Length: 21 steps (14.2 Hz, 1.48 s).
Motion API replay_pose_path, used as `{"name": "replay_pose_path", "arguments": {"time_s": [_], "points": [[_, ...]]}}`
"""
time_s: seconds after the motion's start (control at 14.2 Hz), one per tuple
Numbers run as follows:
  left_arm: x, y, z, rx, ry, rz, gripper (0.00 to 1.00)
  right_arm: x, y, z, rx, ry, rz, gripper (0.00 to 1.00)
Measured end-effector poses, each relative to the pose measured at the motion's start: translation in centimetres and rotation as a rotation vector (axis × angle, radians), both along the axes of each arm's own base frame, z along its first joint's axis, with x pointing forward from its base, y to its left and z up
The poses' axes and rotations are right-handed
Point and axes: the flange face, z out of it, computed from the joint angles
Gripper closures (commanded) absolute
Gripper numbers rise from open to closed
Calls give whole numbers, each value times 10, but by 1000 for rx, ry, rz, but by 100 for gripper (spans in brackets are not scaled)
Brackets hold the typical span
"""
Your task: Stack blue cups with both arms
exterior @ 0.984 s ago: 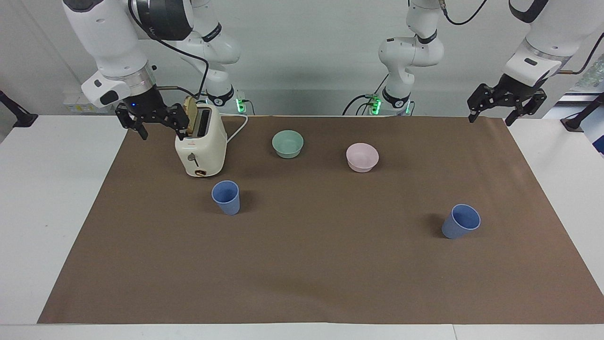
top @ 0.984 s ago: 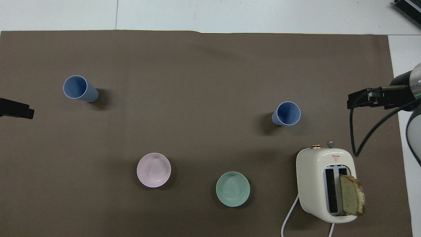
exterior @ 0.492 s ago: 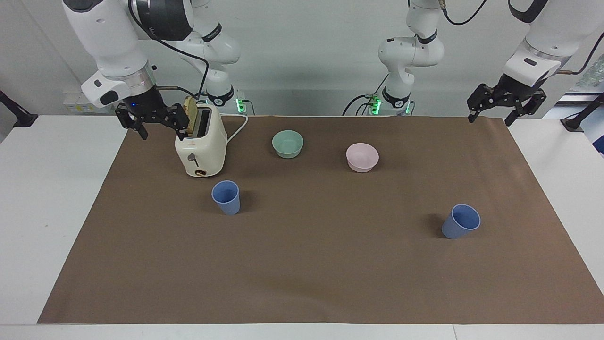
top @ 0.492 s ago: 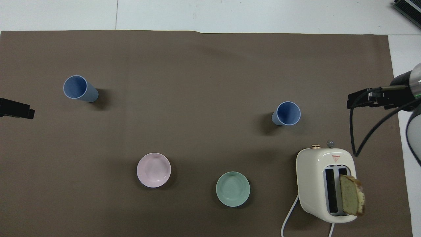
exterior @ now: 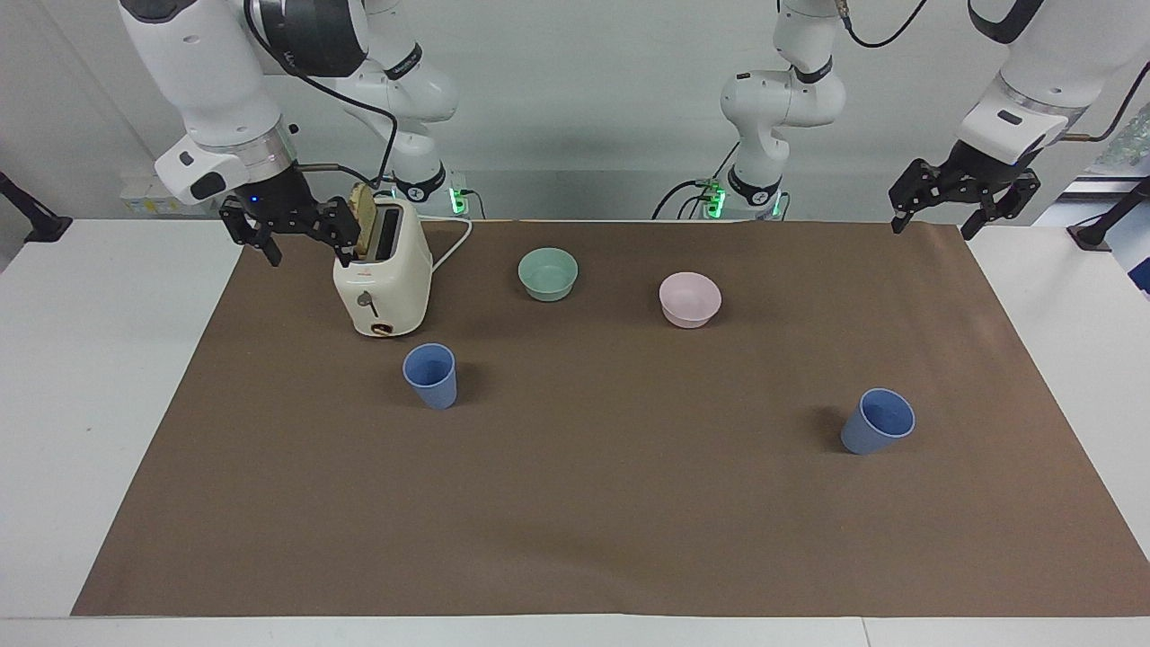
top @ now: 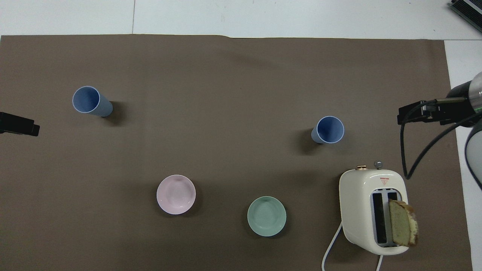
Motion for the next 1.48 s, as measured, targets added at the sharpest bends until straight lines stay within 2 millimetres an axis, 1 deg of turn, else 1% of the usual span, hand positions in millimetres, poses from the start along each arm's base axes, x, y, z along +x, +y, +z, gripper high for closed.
{"name": "replay_pose_path", "arguments": {"time_s": [0.98,1.19,1.34,1.48], "points": [[2,1,1,-1,-20,1,0,0,0,0,0,0,0,0],[5,1,1,-1,-44,2,0,0,0,0,0,0,0,0],[9,1,-2,-1,-66,3,0,0,0,0,0,0,0,0],[16,1,-13,-1,-92,4,0,0,0,0,0,0,0,0]]}}
